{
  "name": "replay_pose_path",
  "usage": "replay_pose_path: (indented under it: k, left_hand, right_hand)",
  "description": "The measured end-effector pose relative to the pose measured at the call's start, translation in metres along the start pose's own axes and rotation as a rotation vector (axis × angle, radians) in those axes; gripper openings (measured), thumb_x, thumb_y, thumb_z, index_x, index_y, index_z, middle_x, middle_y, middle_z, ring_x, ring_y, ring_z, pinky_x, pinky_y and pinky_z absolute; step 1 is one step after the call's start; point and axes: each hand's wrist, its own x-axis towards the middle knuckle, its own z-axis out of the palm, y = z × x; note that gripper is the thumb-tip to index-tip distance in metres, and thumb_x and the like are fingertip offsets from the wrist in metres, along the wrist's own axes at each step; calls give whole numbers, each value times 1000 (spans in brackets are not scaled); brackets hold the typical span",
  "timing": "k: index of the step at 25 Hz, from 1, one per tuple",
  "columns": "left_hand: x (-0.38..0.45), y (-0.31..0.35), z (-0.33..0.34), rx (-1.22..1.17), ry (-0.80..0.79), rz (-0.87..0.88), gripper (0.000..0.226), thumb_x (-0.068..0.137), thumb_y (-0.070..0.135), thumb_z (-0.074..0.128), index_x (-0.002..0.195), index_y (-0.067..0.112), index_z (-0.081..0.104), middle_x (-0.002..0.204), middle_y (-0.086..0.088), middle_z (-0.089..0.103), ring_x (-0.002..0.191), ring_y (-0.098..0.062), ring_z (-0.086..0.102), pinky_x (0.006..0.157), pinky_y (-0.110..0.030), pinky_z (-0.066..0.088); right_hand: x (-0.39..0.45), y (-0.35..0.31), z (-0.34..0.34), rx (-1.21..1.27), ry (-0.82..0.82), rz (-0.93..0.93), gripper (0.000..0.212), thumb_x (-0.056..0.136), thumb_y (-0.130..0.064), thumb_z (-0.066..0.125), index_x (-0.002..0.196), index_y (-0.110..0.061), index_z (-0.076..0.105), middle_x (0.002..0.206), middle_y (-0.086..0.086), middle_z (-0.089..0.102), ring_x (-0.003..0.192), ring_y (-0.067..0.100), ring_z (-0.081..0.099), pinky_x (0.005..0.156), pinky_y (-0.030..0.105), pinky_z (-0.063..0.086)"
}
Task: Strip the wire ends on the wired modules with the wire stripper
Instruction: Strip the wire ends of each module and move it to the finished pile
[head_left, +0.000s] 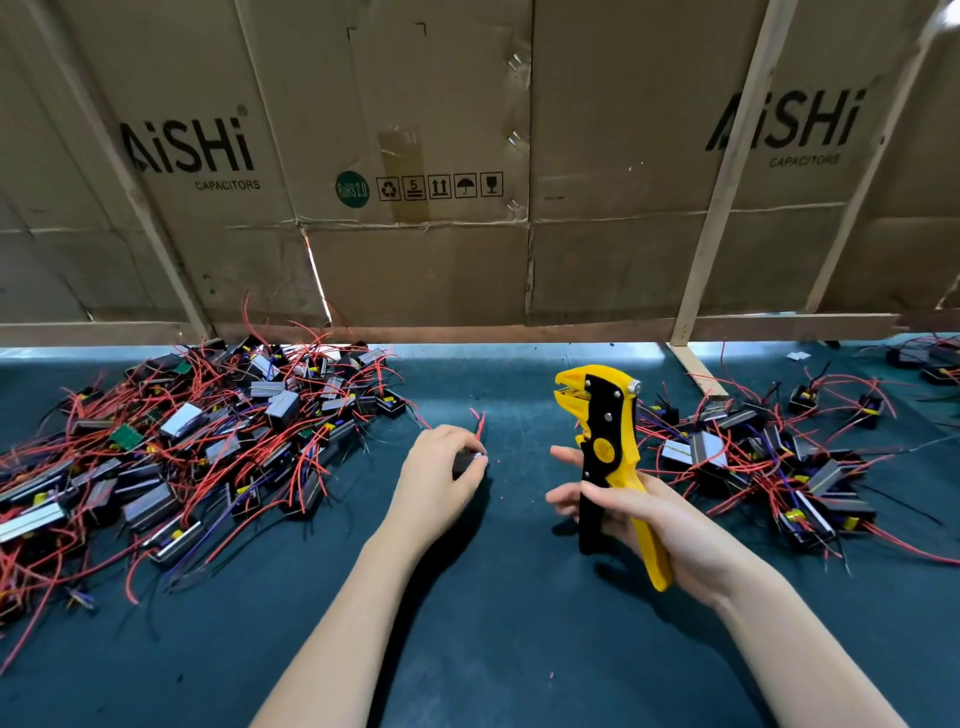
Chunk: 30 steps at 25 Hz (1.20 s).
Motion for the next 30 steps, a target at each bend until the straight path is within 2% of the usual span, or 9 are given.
replay_pose_path:
  k: [3, 7, 11, 14, 17, 19, 23, 26, 30]
  left_hand:
    - [0, 1, -10, -240, 26, -133, 27, 71, -9, 64, 82, 16, 65, 81, 1, 66, 75, -9, 59, 73, -12, 43]
    - [1, -4, -16, -441, 42, -280, 27, 75, -9, 61, 91, 14, 60, 66, 2, 60, 62, -11, 49, 61, -18, 39]
    - [1, -12, -17, -465, 24, -242, 9, 85, 6, 70, 86, 15, 74, 73, -5, 66, 65, -11, 53, 63, -19, 42]
    - [0, -13, -17, -411, 17, -212, 13, 86, 12, 71, 78, 20, 76, 72, 3, 71, 63, -7, 56, 64, -19, 44]
    - [2, -12, -18, -759, -56, -231, 29, 92, 0, 57, 72, 17, 70, 73, 1, 70, 68, -10, 61, 70, -20, 48]
    - [4, -14, -18, -869, -78, -273, 34, 93, 1, 55, 66, 20, 64, 65, -1, 62, 61, -13, 56, 66, -27, 45]
    - [2, -19, -12, -751, 2, -283, 14, 88, 7, 69, 79, 9, 58, 59, 3, 50, 49, -9, 44, 58, -23, 45]
    - [2, -19, -15, -716, 19, -253, 8, 87, 11, 71, 95, 11, 71, 74, 2, 62, 57, -5, 51, 56, -16, 42]
    - [0, -15, -16, -628, -98, -201, 12, 91, 18, 67, 88, 17, 79, 77, 11, 73, 60, 0, 50, 60, -15, 40]
  right_hand:
    - [1, 1, 0, 0, 28, 6, 35, 75, -36, 65, 103, -18, 76, 122, 6, 69, 109, 27, 65, 105, 43, 45]
    - [4, 3, 0, 19, 64, 19, 49, 76, -40, 62, 122, -25, 65, 105, 19, 72, 106, 32, 66, 100, 43, 48]
    - [7, 5, 2, 30, 97, 30, 57, 76, -52, 60, 126, -26, 62, 101, 20, 72, 94, 29, 68, 90, 40, 53]
    - [8, 6, 2, 43, 106, 34, 59, 76, -57, 59, 125, -25, 63, 96, 19, 72, 90, 30, 69, 84, 38, 55]
    - [8, 8, 2, 92, 108, 66, 62, 76, -62, 55, 116, -16, 65, 78, 17, 61, 79, 33, 66, 81, 41, 52]
    - [7, 8, 2, 124, 66, 112, 59, 82, -62, 48, 108, -11, 64, 75, 16, 57, 76, 34, 63, 79, 41, 49]
    - [6, 6, 2, 96, 46, 123, 55, 88, -64, 50, 98, -12, 63, 77, 16, 58, 77, 34, 64, 76, 39, 50]
    - [4, 4, 2, 87, 46, 131, 57, 86, -65, 53, 97, -10, 63, 77, 17, 58, 76, 34, 64, 74, 38, 50]
    - [0, -1, 0, 120, -65, 222, 62, 86, -64, 46, 95, -5, 64, 76, 20, 57, 75, 36, 62, 73, 38, 50]
